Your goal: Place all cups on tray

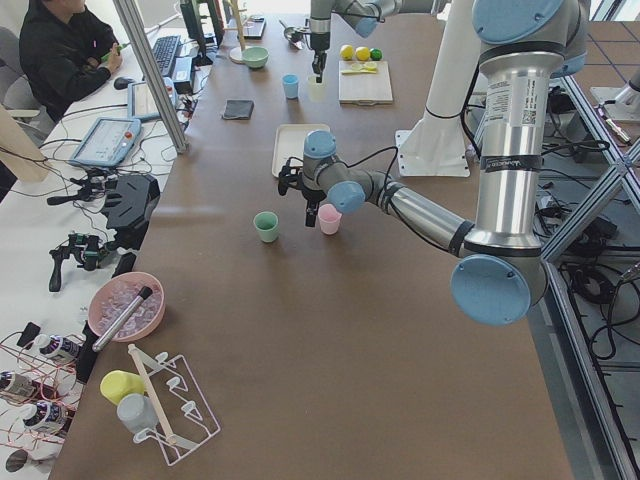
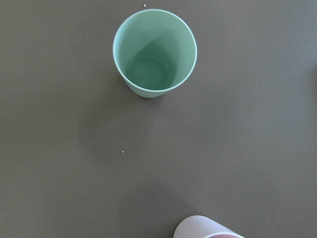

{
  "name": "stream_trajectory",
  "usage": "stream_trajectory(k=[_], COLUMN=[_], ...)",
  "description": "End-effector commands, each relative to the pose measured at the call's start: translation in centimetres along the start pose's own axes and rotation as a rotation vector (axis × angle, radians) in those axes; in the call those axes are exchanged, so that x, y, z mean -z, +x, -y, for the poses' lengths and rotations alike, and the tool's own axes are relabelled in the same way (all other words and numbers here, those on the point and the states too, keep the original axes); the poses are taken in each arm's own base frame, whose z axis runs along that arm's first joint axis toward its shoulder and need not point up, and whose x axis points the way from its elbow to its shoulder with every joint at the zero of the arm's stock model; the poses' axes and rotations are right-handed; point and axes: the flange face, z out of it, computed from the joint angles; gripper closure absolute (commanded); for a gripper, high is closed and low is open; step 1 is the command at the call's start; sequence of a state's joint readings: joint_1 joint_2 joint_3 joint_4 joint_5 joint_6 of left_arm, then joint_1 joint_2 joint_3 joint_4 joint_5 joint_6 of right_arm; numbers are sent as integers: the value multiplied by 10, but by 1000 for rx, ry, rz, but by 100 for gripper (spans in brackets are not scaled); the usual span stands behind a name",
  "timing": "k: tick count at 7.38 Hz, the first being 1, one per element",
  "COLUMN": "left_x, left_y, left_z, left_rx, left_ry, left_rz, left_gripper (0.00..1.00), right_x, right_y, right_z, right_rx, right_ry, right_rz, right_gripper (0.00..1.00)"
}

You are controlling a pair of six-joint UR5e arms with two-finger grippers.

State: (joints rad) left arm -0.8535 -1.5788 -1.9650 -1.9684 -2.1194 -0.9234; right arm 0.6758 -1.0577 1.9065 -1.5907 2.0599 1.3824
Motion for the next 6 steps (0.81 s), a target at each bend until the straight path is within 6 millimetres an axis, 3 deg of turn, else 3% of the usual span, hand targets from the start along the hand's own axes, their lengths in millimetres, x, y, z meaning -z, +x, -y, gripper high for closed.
stream_trajectory(k=[1, 3, 6], left_x=[0, 1, 2], left_y=[0, 0, 0], left_z=[-1, 1, 1], left_rx=[-1, -3, -5], left_ry=[1, 15, 19], left_rz=[0, 6, 6], left_gripper=[3, 3, 3], right_x=[-35, -66, -94], right_y=[-20, -36, -38], right_z=[-5, -13, -21], right_rx=[-12, -11, -5], right_ry=[-1, 13, 4], right_rz=[-39, -79, -46], right_gripper=[100, 100, 100])
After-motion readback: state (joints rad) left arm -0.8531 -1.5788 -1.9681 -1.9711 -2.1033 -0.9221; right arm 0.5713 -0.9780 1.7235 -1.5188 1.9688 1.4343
